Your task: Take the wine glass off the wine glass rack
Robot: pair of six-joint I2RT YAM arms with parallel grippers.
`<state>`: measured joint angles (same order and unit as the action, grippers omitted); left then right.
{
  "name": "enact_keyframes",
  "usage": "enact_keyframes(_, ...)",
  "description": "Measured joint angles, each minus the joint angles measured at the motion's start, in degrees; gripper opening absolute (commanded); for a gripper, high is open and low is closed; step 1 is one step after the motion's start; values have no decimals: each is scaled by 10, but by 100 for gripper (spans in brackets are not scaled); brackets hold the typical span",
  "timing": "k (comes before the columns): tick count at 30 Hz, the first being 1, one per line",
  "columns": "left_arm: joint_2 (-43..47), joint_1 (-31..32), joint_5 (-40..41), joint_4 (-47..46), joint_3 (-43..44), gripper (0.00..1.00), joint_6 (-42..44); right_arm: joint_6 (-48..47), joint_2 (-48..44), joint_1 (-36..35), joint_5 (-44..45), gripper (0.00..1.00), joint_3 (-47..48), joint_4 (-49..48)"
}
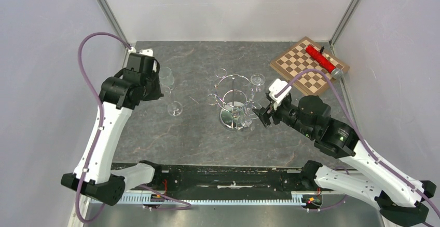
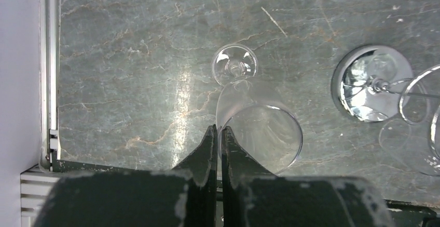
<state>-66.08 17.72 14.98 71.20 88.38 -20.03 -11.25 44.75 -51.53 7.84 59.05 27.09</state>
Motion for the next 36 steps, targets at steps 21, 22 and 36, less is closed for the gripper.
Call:
enact_keyframes(21, -116, -183, -62, -84, -33, 2, 26, 70, -62, 0, -83, 71, -143, -43)
enact_keyframes(22, -120, -192, -68, -88, -33, 2, 28, 71, -66, 0, -83, 71, -148, -46)
enact_keyframes(36, -181, -223, -94, -126, -27, 2, 38, 99, -116, 0, -91, 75, -177, -60)
